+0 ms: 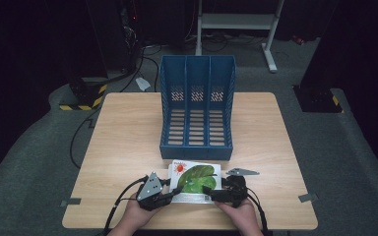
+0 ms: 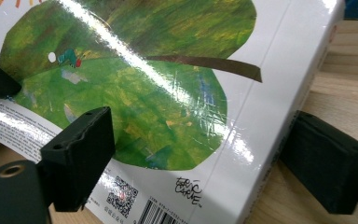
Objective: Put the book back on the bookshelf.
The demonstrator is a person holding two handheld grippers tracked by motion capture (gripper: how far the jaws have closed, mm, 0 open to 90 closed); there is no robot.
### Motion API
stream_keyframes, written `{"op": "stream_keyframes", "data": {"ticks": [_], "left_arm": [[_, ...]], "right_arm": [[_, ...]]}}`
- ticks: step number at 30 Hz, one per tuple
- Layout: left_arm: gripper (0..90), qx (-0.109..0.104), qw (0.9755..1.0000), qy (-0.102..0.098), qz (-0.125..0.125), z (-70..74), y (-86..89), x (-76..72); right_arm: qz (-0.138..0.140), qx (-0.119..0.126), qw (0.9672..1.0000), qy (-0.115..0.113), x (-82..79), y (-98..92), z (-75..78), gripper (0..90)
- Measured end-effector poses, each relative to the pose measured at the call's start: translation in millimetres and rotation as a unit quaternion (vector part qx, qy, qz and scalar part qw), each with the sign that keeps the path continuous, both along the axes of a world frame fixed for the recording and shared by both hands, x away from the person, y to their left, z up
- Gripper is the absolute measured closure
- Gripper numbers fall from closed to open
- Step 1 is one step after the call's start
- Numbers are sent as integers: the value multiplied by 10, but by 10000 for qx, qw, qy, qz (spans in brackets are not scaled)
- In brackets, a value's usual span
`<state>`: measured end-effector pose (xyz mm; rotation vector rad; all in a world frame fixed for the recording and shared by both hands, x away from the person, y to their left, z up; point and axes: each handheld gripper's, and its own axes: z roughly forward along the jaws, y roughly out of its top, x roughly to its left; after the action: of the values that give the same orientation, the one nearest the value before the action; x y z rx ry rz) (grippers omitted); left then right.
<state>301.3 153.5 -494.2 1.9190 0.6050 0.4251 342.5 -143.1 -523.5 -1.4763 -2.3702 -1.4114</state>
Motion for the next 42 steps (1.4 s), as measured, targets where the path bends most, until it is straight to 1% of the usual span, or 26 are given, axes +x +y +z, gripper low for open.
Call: {"op": "stream_keyframes", "data": {"ticks": [3, 7, 8, 10, 16, 18, 19, 20, 22, 26, 30, 31, 35, 39, 42], "left_arm": [[637, -21, 10000, 77, 33, -4, 8, 5], [641, -71, 9997, 169, 131, 0, 19, 5], [642, -71, 9997, 169, 131, 0, 19, 5], [643, -98, 9995, 231, 170, -4, 26, 9], [647, -144, 9990, 306, 282, -13, 28, 15], [647, -108, 9989, 346, 309, -22, 27, 22], [648, -55, 9988, 348, 352, -28, 23, 28], [650, -53, 9985, 380, 399, -33, 19, 31], [655, -40, 9982, 380, 461, -41, 13, 39], [678, 50, 9976, 373, 573, -61, -7, 55], [681, -5, 9972, 366, 650, -65, -8, 70], [679, -23, 9971, 362, 665, -68, -8, 73], [675, -17, 9970, 323, 704, -76, -12, 88], [670, 24, 9969, 285, 732, -95, -36, 101], [670, 101, 9971, 253, 717, -106, -55, 98]], "right_arm": [[-86, 27, 9999, -45, -15, -25, 20, 190], [-157, 31, 9995, -282, -39, -51, 62, 249], [-157, 31, 9995, -282, -39, -51, 62, 249], [-210, 12, 9990, -389, -61, -61, 90, 279], [-279, 30, 9974, -664, -100, -84, 150, 310], [-310, 49, 9965, -776, -111, -93, 174, 319], [-325, 37, 9960, -835, -118, -96, 187, 325], [-347, 38, 9955, -885, -127, -98, 202, 331], [-369, 54, 9941, -1022, -142, -108, 233, 342], [-433, 57, 9909, -1276, -171, -121, 303, 355], [-451, 2, 9883, -1459, -188, -122, 341, 359], [-455, 4, 9880, -1473, -194, -120, 352, 359], [-446, -35, 9852, -1652, -212, -115, 394, 360], [-474, -105, 9837, -1731, -212, -110, 412, 365], [-499, -148, 9829, -1767, -206, -113, 413, 368]]}}
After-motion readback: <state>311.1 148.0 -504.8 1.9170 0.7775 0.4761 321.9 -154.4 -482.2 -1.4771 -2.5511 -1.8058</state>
